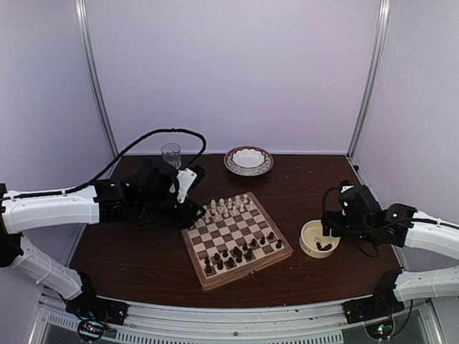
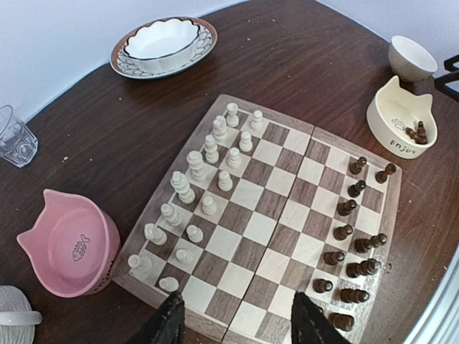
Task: Set up the chess pieces on the board
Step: Pick up the storage box from the center of the board.
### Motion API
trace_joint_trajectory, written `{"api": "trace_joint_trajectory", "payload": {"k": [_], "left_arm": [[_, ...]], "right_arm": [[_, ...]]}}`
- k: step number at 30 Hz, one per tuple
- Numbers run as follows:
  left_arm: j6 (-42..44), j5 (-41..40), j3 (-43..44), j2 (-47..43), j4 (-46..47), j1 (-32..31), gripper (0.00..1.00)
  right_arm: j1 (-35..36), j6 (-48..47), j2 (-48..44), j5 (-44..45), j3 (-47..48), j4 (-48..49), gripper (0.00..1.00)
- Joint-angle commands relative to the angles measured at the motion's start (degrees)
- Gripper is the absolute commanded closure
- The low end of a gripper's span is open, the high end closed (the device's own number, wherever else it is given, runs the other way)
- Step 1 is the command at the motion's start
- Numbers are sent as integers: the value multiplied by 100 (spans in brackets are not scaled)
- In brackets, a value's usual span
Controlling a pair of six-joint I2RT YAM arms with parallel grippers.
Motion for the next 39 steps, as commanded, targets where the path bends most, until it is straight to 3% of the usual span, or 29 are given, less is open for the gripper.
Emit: {"api": "trace_joint_trajectory", "payload": {"k": [1,10,20,24,28,30,31,39], "left_arm": [[208,-325,-621,-364,1513,-12,49],[240,-367,-1421,-1076,2101,-10,48],[206,-327,-1378,-996,2231,-10,46],[216,-335,-1312,-901,2173,-13,46],[216,-325,-1297,-898,2172,-10,46],[227,-323,-1302,-923,2172,-8,45],[232,-320,-1296,-930,2174,-13,45],[246,-307,-1323,-986,2172,-14,45]], "right_arm": [[-250,1044,110,190,99,-1014,10],[-1262,754,949,-1193,-114,-99,17],[-1319,846,1797,-1154,-149,269,36],[-1319,834,1774,-1011,-130,275,62],[-1319,843,1630,-879,-164,222,78],[-1319,845,1591,-861,-173,235,96],[-1319,824,1575,-839,-151,202,100],[-1098,328,459,-272,-72,65,100]]}}
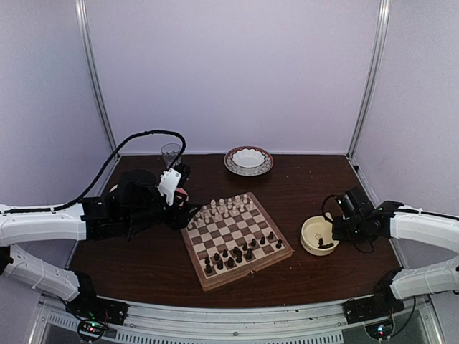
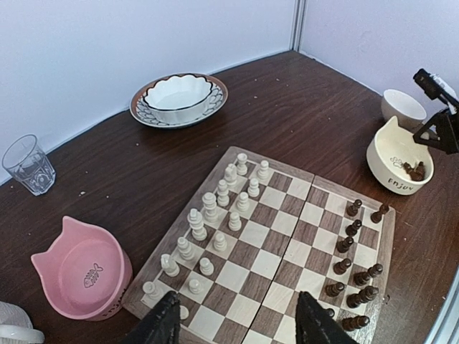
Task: Set up the chess pieces on the board
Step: Pick up the storage box from the center of the board, then adjust the chess pile in the storage box, then place the storage box at the center of the board.
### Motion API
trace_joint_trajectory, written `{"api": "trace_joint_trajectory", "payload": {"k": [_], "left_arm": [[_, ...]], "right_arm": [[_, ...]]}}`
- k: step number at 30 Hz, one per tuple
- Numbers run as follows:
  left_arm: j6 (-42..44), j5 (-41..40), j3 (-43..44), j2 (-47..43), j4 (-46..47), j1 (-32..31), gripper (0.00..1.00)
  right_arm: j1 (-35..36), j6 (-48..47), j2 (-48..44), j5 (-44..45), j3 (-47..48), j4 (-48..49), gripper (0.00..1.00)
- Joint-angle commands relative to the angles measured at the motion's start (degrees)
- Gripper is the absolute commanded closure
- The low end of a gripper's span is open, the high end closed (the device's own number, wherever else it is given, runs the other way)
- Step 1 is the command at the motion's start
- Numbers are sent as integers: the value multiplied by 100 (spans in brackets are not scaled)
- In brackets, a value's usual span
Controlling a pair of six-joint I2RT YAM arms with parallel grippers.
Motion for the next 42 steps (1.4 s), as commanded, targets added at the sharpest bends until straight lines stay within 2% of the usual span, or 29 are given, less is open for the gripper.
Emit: {"api": "trace_joint_trajectory", "payload": {"k": [1,5,9,11,14,19,23,26,30,36,38,39,40,42], "left_arm": [[83,-3,111,-69,211,-11,45],[108,280,109,-2,257,-7,45],[249,1010,50,46,530,-14,48],[340,1555,146,151,601,-19,50],[410,1964,435,470,467,-99,53],[585,2247,849,1083,372,-359,53],[477,2359,1596,1710,-121,-646,53],[339,2519,2291,2171,-585,-786,53],[364,2046,2659,2306,-830,-778,52],[505,1063,1718,1885,-18,-764,48],[312,663,1534,1787,-25,-680,48],[110,581,1449,1726,-26,-533,48],[-76,756,1330,1608,39,-334,48],[-405,1182,1023,1382,329,41,48]], "right_arm": [[236,-412,-1029,761,140,162,100],[669,-1104,-1864,1321,-2,638,100],[967,-1630,-2146,1099,-174,1227,100],[1069,-1671,-2049,1224,-196,1282,100],[1074,-1528,-1806,1243,-155,1178,100],[1061,-1193,-1415,1235,-153,1037,100],[1027,-1062,-1262,1243,-128,895,100],[733,-836,-1040,729,-168,919,100],[290,-549,-405,-112,-74,891,100],[-292,-416,506,-848,88,895,100],[-578,-398,816,-1267,75,1020,100],[-712,-407,944,-1494,69,1107,97],[-824,-437,1059,-1695,80,1167,87],[-894,-518,1156,-1886,172,1116,77]]}}
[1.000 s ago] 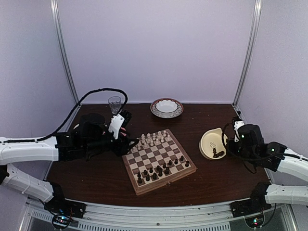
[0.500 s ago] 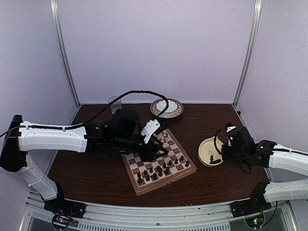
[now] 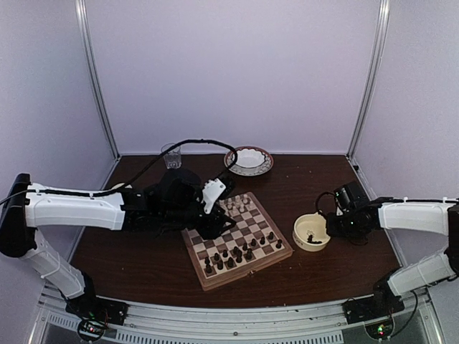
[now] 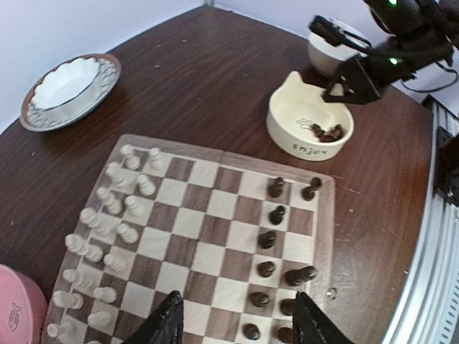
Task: Set up the chess pieces on the board
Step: Place the storage box at the center of the board, then pick up the chess pile from the storage box.
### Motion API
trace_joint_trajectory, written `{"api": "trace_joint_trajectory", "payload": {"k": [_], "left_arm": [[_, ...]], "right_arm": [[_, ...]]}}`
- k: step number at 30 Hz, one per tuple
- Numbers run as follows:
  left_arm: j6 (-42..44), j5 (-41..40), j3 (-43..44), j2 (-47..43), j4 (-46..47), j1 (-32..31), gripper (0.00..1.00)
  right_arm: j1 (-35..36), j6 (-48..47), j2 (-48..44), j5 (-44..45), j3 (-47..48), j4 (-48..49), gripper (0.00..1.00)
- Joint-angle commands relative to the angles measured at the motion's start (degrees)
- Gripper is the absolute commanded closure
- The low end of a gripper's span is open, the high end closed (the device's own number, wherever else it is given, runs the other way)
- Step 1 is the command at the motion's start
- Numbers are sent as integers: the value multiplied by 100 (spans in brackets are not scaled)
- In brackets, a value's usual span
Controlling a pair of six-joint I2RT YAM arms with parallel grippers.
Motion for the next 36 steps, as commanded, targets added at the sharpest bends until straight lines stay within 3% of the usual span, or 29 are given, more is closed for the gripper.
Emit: {"api": "trace_joint_trajectory", "payload": {"k": [1,4,5,13,23,28,36], "left_arm": [[-690,89,-548,-586,803,715,47],[-599,-85,-835,-947,913,763,47],[-569,-244,-888,-1037,922,761,46],[-489,-1062,-1816,-1764,1751,758,44],[-507,-998,-1776,-1867,1643,758,43],[-516,-939,-1750,-1871,1582,762,43],[-538,-795,-1733,-1886,1561,760,43]], "right_arm": [[-250,16,261,-816,102,132,71],[-243,7,-179,-676,16,61,55],[-240,-24,-359,-605,24,-12,54],[394,-40,-1201,323,582,-1051,56],[1658,1312,-1,1078,1737,-1923,64],[1703,1861,583,1090,1818,-1757,66],[1703,1933,1402,869,1713,-1140,67]]}}
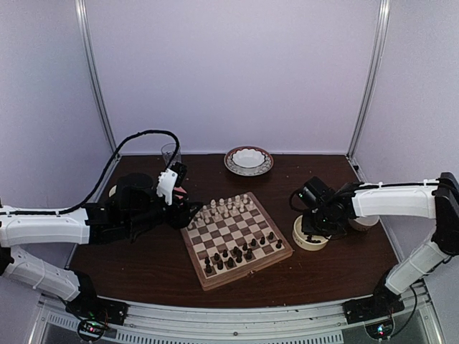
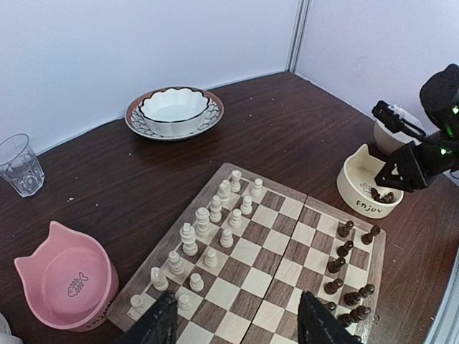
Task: Set up the chess pieces on the board
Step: Pick up the chess pile from the storage box.
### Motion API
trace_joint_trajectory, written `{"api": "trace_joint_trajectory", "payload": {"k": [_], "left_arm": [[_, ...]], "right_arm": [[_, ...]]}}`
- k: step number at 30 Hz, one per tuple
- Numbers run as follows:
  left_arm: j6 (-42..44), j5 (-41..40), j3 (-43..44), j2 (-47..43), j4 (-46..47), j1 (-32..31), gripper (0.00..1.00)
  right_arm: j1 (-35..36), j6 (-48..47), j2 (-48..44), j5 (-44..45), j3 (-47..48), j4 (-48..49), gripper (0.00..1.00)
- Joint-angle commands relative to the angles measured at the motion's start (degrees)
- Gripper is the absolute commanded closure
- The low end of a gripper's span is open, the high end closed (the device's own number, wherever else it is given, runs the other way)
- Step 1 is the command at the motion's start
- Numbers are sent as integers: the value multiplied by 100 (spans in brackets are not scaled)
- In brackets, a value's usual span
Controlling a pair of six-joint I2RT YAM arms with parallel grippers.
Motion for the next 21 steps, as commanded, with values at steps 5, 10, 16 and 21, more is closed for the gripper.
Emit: {"api": "trace_joint_trajectory", "payload": {"k": [5,10,16,21], "left_arm": [[-70,144,154,-45,187,-2,43],[-44,105,184,-48,150,-2,43],[-4,36,167,-104,122,-2,42],[9,26,153,-148,112,-3,42]], "right_arm": [[18,169,797,-183,106,603,68],[20,169,937,-238,104,695,73],[18,96,500,-33,162,518,92],[18,-270,-53,407,264,258,95]]}}
